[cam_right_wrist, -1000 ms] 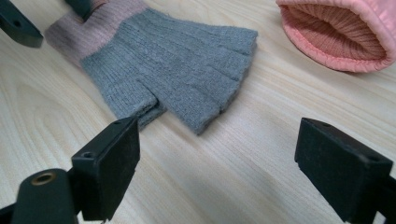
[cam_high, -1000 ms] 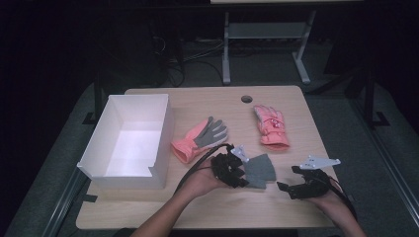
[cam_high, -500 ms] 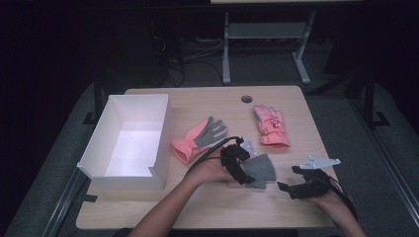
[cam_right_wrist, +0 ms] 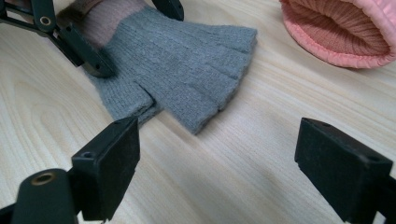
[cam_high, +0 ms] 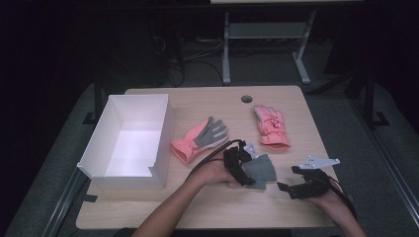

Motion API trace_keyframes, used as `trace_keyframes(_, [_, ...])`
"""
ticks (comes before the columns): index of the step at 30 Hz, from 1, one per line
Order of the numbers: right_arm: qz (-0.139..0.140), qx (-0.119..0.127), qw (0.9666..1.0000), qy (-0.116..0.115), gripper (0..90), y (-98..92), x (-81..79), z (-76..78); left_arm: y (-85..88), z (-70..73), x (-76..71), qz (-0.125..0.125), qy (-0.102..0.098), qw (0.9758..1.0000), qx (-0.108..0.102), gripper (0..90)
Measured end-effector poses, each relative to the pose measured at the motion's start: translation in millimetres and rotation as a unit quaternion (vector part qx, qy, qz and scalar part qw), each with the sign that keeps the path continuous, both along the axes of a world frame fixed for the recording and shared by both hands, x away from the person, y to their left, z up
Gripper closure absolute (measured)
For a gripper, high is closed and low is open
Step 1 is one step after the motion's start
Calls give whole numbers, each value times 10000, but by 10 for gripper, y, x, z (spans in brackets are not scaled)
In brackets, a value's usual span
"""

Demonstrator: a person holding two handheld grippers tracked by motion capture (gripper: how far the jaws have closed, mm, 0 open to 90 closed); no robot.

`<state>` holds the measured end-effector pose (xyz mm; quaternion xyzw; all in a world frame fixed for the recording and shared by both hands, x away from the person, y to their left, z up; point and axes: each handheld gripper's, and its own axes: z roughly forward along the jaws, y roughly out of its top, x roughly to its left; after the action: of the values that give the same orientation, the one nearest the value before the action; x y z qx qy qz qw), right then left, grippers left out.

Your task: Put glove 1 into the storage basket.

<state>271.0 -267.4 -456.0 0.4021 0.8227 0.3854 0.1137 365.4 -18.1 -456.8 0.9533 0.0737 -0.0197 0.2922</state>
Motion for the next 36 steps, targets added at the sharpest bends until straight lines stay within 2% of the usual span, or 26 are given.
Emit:
trace_keyframes(9, [-41, -7, 10000, 19, 137, -10, 2, -10, -8, 11, -3, 89, 29, 9999, 74, 167])
trace_keyframes(15, [-32, -13, 10000, 5, 137, 0, 7, -12, 4, 61, -22, 37, 167, 9998, 115, 379])
trace_keyframes(18, [-25, -18, 10000, 20, 138, -6, 11, -17, 14, 73, -10, -26, 377, 9992, 92, 531])
trace_keyframes(21, [-34, -15, 10000, 28, 137, -11, 9, -19, 15, 78, 3, 64, 536, 9985, 92, 601])
trace_keyframes(23, [-34, -14, 10000, 27, 137, -13, 7, -20, 25, 86, 22, 134, 655, 9977, 84, 618])
trace_keyframes(27, [-43, 21, 10000, 11, 137, -17, 1, -13, 87, 114, 66, 447, 888, 9950, -32, 639])
trace_keyframes(32, [-35, 25, 10000, 34, 137, -7, 1, -13, 174, 232, 72, 634, 792, 9948, -10, 640])
trace_keyframes(36, [-27, 15, 10000, 32, 137, 6, -5, -20, 264, 379, 69, 804, 804, 9934, -133, 641])
